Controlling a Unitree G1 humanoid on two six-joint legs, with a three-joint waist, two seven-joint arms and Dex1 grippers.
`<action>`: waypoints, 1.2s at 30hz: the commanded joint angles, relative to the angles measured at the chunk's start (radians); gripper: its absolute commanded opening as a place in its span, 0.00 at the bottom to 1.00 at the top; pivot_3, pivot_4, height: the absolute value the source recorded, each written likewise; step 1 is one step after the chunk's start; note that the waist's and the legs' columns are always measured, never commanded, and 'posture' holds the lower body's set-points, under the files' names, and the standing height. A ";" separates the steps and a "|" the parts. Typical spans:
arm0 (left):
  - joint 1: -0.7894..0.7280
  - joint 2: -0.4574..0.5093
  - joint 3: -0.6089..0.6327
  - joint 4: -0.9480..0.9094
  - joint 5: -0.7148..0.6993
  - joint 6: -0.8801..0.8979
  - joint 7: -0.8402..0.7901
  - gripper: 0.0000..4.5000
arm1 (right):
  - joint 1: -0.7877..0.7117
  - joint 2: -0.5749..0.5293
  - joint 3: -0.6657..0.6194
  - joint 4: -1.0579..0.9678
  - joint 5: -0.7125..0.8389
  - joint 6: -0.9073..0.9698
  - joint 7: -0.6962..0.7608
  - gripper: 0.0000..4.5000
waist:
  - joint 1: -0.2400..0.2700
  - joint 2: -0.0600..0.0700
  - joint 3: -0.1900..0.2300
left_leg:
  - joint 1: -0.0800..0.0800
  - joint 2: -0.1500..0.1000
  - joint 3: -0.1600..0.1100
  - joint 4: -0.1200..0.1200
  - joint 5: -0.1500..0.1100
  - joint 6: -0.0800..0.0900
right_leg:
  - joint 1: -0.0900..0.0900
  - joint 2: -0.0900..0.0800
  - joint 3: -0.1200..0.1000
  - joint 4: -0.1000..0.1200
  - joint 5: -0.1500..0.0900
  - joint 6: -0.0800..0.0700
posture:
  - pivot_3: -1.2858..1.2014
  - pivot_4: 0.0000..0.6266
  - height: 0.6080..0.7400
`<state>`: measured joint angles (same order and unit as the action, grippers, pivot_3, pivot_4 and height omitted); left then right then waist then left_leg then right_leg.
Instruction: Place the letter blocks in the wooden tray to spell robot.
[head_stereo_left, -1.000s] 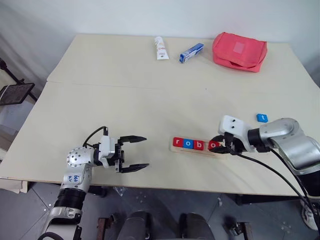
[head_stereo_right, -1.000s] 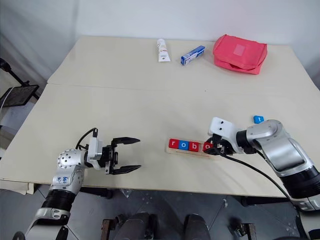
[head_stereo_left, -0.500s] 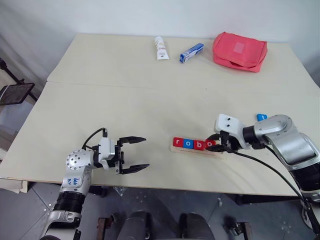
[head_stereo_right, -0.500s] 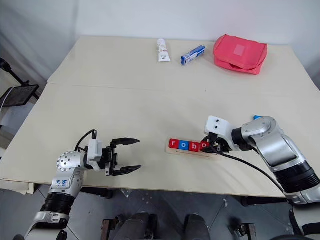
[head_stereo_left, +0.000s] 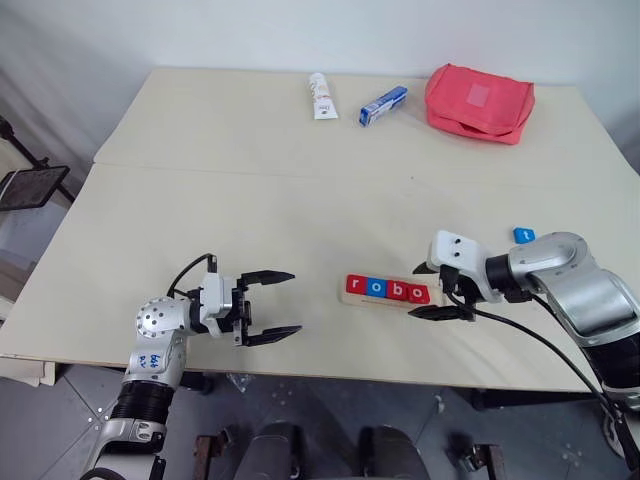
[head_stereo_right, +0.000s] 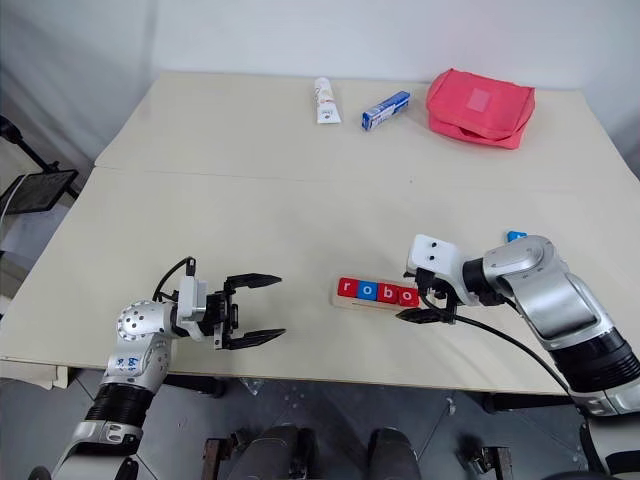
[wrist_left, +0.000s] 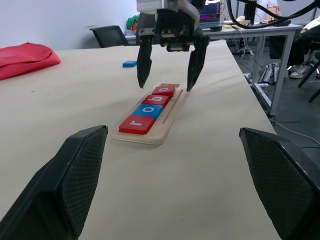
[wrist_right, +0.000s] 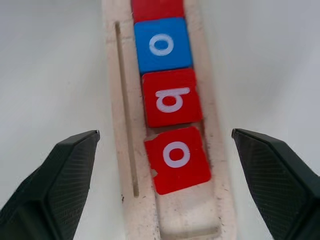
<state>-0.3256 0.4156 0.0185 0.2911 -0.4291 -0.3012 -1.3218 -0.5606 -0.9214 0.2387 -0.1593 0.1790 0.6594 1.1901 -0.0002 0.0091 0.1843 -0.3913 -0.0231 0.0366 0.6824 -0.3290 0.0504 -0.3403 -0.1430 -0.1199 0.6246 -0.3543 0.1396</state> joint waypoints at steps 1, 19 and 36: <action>-0.003 0.000 -0.001 -0.006 -0.002 -0.009 0.000 1.00 | 0.030 -0.029 -0.083 -0.051 0.033 0.034 -0.022 1.00 | 0.002 0.000 0.000 | 0.000 0.000 0.000 0.000 0.000 0.000 | 0.000 0.000 0.000 0.000 0.000 0.000 | 0.52 0.24 1.00; -0.016 0.001 -0.011 -0.004 -0.007 0.001 -0.013 1.00 | 0.152 -0.045 -0.148 -0.027 0.076 0.000 -0.039 0.01 | 0.001 0.000 0.000 | 0.000 0.000 0.000 0.000 0.000 0.000 | 0.000 0.000 0.000 0.000 0.000 0.000 | 0.52 0.24 1.00; 0.015 0.020 -0.005 -0.037 -0.009 0.005 0.008 1.00 | 0.127 -0.026 -0.146 -0.032 0.106 0.017 -0.051 0.01 | 0.001 0.000 0.000 | 0.000 0.000 0.000 0.000 0.000 0.000 | 0.000 0.000 0.000 0.000 0.000 0.000 | 0.52 0.24 1.00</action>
<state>-0.3196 0.4330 0.0032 0.2829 -0.4285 -0.2922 -1.3191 -0.4404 -0.9197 0.1409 -0.1422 0.2596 0.6631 1.1393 0.0012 0.0090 0.1843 -0.3912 -0.0232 0.0366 0.6823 -0.3290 0.0505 -0.3401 -0.1433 -0.1203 0.6245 -0.3543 0.1397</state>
